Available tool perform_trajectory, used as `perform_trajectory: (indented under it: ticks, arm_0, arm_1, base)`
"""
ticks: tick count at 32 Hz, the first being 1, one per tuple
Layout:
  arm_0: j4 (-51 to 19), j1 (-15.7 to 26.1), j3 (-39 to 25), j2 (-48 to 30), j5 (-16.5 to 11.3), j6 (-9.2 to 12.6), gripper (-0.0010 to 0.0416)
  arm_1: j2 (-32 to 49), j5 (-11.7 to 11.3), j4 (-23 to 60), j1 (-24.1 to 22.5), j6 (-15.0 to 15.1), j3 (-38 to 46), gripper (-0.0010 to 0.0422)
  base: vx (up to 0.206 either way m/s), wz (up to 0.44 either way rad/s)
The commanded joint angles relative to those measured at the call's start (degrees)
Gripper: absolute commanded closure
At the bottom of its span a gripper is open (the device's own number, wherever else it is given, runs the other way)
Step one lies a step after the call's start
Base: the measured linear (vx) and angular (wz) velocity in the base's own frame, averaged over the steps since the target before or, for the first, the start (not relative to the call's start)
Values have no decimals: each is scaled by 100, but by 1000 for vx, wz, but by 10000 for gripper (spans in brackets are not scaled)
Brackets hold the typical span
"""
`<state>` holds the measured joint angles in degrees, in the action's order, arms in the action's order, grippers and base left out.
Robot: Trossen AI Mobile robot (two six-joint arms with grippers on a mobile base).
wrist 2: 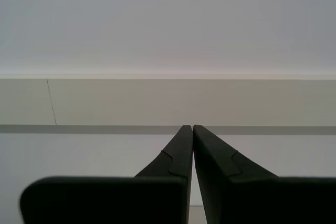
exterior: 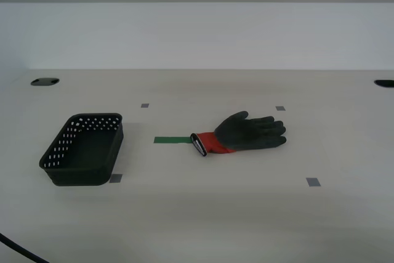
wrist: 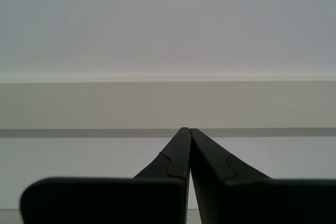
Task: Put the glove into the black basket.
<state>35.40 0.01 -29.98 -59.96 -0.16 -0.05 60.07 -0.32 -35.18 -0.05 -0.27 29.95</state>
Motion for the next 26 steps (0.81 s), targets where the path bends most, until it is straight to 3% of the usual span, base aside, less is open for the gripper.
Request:
perform_trajectory:
  ticks: [1, 6, 10, 13, 19, 26]
  arm_0:
    - [13, -2, -7, 2, 0, 2, 405]
    - [11, -2, -7, 2, 0, 2, 405]
    - [11, -2, -7, 2, 0, 2, 405]
    - [13, -2, -7, 2, 0, 2, 405]
    - [13, -2, -7, 2, 0, 2, 405]
    - [13, -2, -7, 2, 0, 2, 405]
  arm_1:
    - [-2, 11, 216, -4, -74, 122, 412]
    - [-2, 293, 1204, -20, -74, 588, 412]
    - [0, 356, 2015, -149, 28, 1060, 412]
    - [0, 750, 2400, -308, 203, 1397, 412]
    - [127, 778, 3163, -876, 254, 2052, 412]
    - [804, 778, 3554, -1628, 358, 2771, 412]
  base:
    - [0, 0]
    - [0, 0]
    - [0, 0]
    - [0, 0]
    - [0, 0]
    - [0, 0]
